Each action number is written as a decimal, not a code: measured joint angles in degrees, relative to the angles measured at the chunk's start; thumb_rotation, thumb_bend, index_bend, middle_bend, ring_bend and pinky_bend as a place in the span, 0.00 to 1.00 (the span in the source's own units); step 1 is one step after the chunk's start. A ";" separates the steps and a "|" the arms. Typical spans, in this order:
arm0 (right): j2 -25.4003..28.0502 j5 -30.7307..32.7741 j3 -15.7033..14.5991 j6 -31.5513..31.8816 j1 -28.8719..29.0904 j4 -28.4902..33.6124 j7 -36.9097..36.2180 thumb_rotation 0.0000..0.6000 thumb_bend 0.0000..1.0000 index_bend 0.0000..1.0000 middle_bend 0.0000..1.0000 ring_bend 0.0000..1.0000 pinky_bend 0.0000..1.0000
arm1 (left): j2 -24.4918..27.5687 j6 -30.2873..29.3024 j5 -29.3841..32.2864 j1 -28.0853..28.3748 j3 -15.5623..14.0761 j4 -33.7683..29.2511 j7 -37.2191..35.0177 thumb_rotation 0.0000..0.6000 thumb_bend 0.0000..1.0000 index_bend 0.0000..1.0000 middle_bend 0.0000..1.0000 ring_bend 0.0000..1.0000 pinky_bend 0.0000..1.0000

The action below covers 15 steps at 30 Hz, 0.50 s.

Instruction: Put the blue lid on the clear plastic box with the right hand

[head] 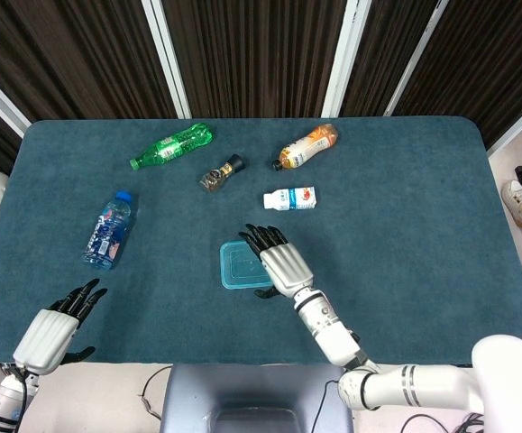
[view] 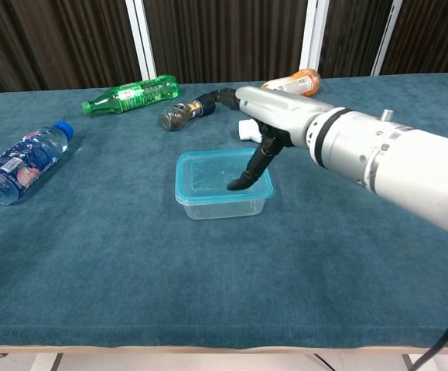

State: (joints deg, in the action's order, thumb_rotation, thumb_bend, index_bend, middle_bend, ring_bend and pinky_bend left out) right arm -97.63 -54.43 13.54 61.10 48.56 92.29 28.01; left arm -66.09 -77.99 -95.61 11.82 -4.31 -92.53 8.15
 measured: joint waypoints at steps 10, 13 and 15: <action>-6.08 2.75 0.74 1.89 2.51 -7.28 8.42 1.00 0.40 0.36 0.32 0.42 0.41 | 0.15 0.02 0.08 0.03 0.00 0.05 -0.50 1.00 0.30 0.12 0.04 0.15 0.42; -7.71 3.63 0.81 1.92 3.18 -9.44 9.94 1.00 0.40 0.36 0.32 0.42 0.41 | 0.20 0.02 0.18 0.05 0.05 0.12 -0.79 1.00 0.30 0.12 0.04 0.15 0.43; -8.44 3.99 0.79 1.88 3.41 -10.50 10.55 1.00 0.40 0.36 0.32 0.42 0.41 | 0.22 0.09 0.29 0.07 0.07 0.15 -0.96 1.00 0.30 0.12 0.04 0.15 0.43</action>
State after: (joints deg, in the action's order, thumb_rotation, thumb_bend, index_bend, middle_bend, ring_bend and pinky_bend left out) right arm -106.07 -50.44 14.32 62.98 51.97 81.79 38.55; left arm -65.87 -77.89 -95.33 11.90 -4.24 -92.38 7.19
